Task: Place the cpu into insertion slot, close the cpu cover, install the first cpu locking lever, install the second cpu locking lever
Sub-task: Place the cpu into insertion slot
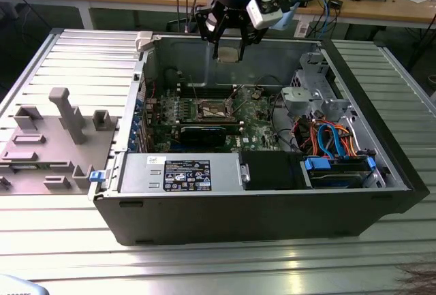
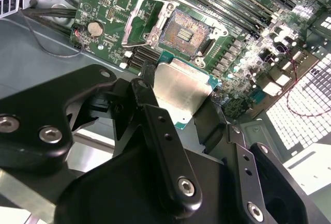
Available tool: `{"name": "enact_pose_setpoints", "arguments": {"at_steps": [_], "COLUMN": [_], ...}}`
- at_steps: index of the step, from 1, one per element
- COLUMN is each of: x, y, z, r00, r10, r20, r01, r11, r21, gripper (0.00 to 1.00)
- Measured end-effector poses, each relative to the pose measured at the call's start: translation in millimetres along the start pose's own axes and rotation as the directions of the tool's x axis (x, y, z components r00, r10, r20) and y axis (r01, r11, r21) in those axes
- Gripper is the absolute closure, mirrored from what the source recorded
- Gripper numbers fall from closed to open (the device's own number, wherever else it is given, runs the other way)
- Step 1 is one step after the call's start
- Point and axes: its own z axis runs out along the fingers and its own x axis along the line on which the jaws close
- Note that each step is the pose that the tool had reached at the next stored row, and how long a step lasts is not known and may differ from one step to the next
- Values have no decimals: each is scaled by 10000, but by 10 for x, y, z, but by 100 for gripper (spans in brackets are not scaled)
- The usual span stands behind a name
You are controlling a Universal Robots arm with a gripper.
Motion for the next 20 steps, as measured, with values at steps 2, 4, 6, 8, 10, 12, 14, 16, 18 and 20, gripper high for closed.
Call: {"name": "enact_pose_setpoints", "arguments": {"at_steps": [2, 4, 6, 8, 10, 12, 14, 16, 18, 20], "x": [0, 0, 0, 0, 0, 0, 0, 0, 0, 0], "y": [0, -1, -1, -1, -2, -2, -2, -2, -3, -3], "z": [4, 7, 11, 15, 18, 21, 23, 27, 34, 36], "r00": [10000, 10000, 10000, 10000, 10000, 10000, 10000, 10000, 10000, 10000], "r10": [0, 0, 0, 0, 0, 0, 0, 0, 0, 0], "r20": [0, 0, 0, 0, 0, 0, 0, 0, 0, 0], "r01": [0, 0, 0, 0, 0, 0, 0, 0, 0, 0], "r11": [10000, 10000, 10000, 10000, 10000, 10000, 10000, 10000, 10000, 10000], "r21": [0, 0, 0, 0, -1, 0, 0, 0, 0, 0], "gripper": [45, 45, 45, 45, 45, 45, 45, 45, 45, 45]}}
